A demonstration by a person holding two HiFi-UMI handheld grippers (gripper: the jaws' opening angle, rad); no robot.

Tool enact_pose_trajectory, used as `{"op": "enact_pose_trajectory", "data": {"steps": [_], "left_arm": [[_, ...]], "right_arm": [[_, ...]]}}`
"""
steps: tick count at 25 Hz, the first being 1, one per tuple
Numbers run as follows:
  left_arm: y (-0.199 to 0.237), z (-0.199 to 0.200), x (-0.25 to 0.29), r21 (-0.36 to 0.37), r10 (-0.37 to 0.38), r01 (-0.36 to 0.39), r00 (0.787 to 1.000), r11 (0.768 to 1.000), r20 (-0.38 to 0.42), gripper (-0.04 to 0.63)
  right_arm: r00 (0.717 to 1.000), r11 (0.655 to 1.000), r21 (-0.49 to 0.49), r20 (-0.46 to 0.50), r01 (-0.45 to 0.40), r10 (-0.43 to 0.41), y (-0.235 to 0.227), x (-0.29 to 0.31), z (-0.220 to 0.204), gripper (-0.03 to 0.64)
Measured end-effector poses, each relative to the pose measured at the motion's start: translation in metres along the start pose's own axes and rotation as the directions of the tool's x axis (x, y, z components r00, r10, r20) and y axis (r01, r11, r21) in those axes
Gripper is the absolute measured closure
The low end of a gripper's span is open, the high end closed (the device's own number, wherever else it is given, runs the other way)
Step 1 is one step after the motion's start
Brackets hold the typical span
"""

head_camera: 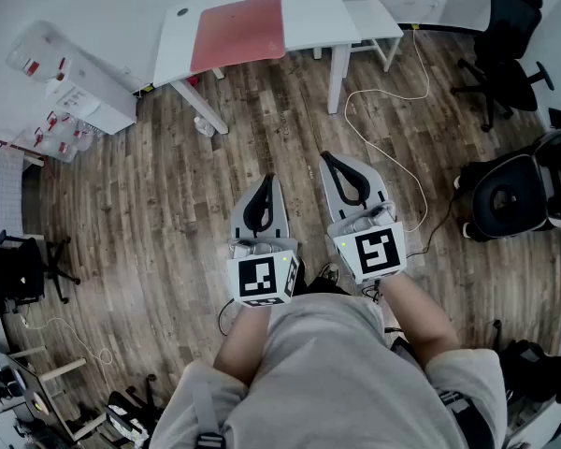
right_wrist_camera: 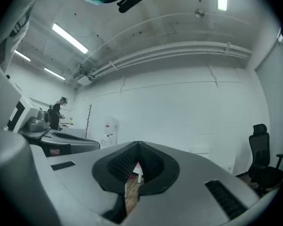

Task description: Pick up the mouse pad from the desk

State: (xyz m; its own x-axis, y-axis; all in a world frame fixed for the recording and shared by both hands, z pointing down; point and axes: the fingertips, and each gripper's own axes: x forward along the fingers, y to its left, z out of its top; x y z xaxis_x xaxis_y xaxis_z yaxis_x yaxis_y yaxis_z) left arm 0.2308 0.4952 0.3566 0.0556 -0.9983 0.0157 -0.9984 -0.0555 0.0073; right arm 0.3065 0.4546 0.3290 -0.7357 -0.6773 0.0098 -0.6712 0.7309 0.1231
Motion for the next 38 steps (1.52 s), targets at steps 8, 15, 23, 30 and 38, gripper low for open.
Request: {"op": "enact_pose_trajectory", "data": {"steps": [8, 15, 23, 30, 38], "left_arm": [[0.026, -0.014, 0.007, -0.019, -0.011, 0.010, 0.999, 1.000, -0.038, 0.584], [0.090, -0.026, 0.037, -0.038, -0.011, 0.009, 0.997, 0.999, -0.071, 0.584], [0.153, -0.022, 0.082, -0.123, -0.080, 0.072, 0.995, 0.990, -0.060, 0.584], [0.170, -0.053, 0.095, -0.140, -0.107, 0.093, 0.989, 0.986, -0.102, 0.584], [0.204, -0.076, 0.143, -0.160, -0.150, 0.127, 0.979, 0.979, -0.138, 0.584]], "right_arm": [[0.998, 0.996, -0.083, -0.057, -0.018, 0.013, 0.017, 0.027, -0.016, 0.577], [0.987, 0.981, -0.189, -0.159, -0.038, 0.008, 0.032, 0.089, -0.028, 0.577], [0.979, 0.973, -0.224, -0.204, -0.057, 0.011, 0.052, 0.157, -0.033, 0.576], [0.968, 0.950, -0.298, -0.250, -0.089, 0.012, 0.047, 0.185, -0.051, 0.576], [0.956, 0.953, -0.286, -0.292, -0.103, 0.015, 0.034, 0.239, -0.076, 0.575]]}}
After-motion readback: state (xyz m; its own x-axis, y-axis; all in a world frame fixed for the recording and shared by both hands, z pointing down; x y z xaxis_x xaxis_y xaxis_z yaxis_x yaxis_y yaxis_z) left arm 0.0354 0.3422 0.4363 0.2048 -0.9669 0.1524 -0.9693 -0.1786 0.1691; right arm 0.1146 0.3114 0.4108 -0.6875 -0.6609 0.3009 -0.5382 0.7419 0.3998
